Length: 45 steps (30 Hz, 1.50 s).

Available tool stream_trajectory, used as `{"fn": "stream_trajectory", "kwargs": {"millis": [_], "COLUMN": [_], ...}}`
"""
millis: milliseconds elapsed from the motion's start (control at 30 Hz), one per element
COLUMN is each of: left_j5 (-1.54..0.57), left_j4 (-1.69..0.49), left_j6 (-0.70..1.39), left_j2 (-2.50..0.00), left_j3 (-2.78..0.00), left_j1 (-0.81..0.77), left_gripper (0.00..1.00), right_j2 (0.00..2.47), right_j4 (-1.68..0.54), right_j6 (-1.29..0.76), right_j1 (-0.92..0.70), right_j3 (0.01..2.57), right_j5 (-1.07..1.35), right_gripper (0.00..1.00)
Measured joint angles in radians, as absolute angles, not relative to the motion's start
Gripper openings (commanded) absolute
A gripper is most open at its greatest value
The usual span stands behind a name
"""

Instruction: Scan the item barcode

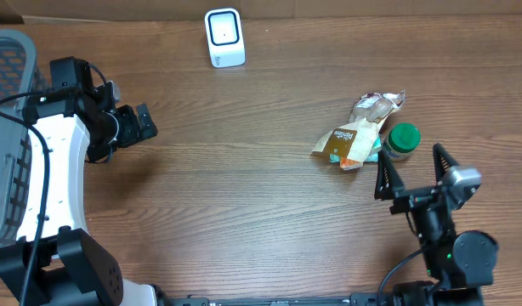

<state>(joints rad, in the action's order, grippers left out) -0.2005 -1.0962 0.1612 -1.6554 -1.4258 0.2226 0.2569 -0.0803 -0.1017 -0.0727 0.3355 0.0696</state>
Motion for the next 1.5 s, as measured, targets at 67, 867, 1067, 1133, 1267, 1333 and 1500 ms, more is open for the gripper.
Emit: {"fn": "stream_trajectory", "kwargs": {"millis": [67, 867, 1067, 1133, 1267, 1333, 1500], "left_j5": [-0.200, -0.200, -0.200, -0.200, -0.200, -0.200, -0.200], "left_j4": [-1.095, -1.096, -1.096, -1.096, -1.096, -1.096, -1.096], "left_j6": [0.161, 0.161, 0.161, 0.161, 0.161, 0.161, 0.161], "left_j2": [-1.655, -1.655, -1.655, -1.655, -1.655, -1.655, -1.655], "left_j3": [-1.426, -1.426, -1.426, -1.426, -1.426, -1.426, -1.426], "left_j1": [0.223, 0.223, 0.223, 0.223, 0.223, 0.223, 0.223], "left_gripper": [1.00, 1.00, 1.00, 0.99, 0.99, 1.00, 1.00], "right_j2": [0.206, 0.015, 0.015, 0.015, 0.015, 0.015, 0.015], "right_j4": [-0.049, -0.083, -0.083, -0.083, -0.082, -0.083, -0.083], "right_j6": [-0.102, -0.101, -0.102, -0.102, -0.101, -0.102, -0.102], "right_j1": [-0.073, -0.073, -0.073, -0.073, -0.073, -0.073, -0.073], "right_j3": [0.263, 0.019, 0.019, 0.019, 0.019, 0.019, 0.019], "right_j5": [0.068, 0.063, 0.063, 0.062, 0.062, 0.063, 0.063], "right_gripper": [1.00, 1.00, 1.00, 1.00, 1.00, 1.00, 1.00]}}
